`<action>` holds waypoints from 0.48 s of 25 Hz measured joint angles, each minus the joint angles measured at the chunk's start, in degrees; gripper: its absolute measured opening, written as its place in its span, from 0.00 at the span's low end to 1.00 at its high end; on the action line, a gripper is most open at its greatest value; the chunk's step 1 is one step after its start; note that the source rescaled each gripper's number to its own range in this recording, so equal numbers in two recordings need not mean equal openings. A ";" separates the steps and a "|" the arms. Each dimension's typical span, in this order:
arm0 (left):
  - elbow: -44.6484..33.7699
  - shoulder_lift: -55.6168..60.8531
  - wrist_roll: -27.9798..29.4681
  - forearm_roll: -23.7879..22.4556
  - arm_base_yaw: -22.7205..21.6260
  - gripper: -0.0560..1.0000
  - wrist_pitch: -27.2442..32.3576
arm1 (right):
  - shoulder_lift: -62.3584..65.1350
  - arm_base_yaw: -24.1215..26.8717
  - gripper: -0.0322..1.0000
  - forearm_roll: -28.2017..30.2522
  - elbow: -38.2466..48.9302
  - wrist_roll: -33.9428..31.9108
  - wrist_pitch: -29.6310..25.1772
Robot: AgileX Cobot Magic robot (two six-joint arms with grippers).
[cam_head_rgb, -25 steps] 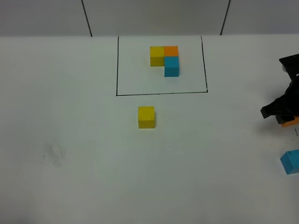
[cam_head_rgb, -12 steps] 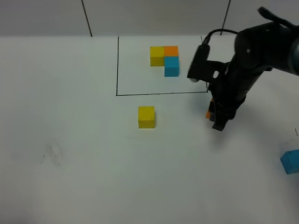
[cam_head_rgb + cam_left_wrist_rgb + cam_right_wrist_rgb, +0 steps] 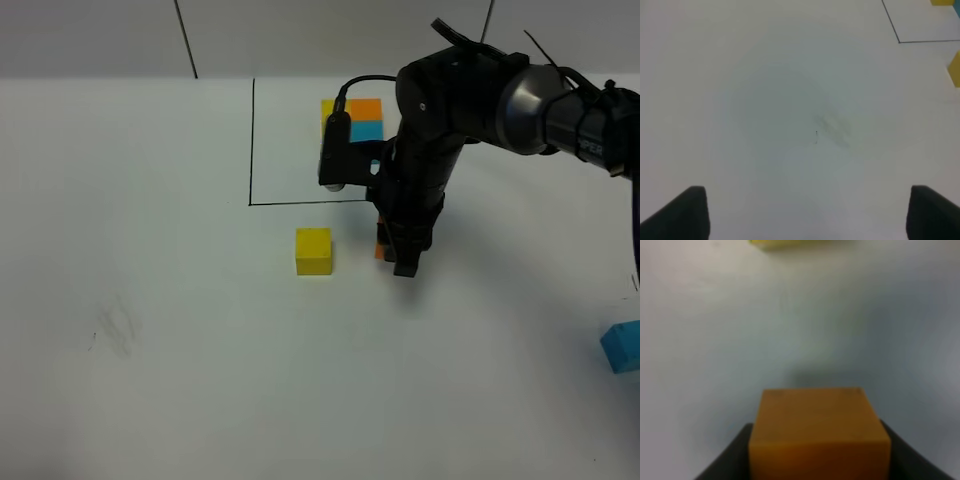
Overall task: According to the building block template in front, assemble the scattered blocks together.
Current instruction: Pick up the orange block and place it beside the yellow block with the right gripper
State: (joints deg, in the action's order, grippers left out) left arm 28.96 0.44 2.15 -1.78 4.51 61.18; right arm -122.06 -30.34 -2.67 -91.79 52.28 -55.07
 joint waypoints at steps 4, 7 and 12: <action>0.00 0.00 0.00 0.00 0.00 0.70 0.00 | -2.19 -1.26 0.30 0.00 -3.44 0.08 -0.24; 0.00 0.00 0.00 0.00 0.00 0.70 0.00 | -3.02 -1.74 0.30 0.00 -4.41 0.12 -0.30; 0.00 0.00 0.00 0.00 0.00 0.70 0.00 | -3.58 -2.59 0.30 0.00 -5.11 0.98 0.12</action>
State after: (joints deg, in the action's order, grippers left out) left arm 28.96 0.44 2.15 -1.78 4.51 61.18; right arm -125.64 -32.94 -2.67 -96.90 53.26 -54.95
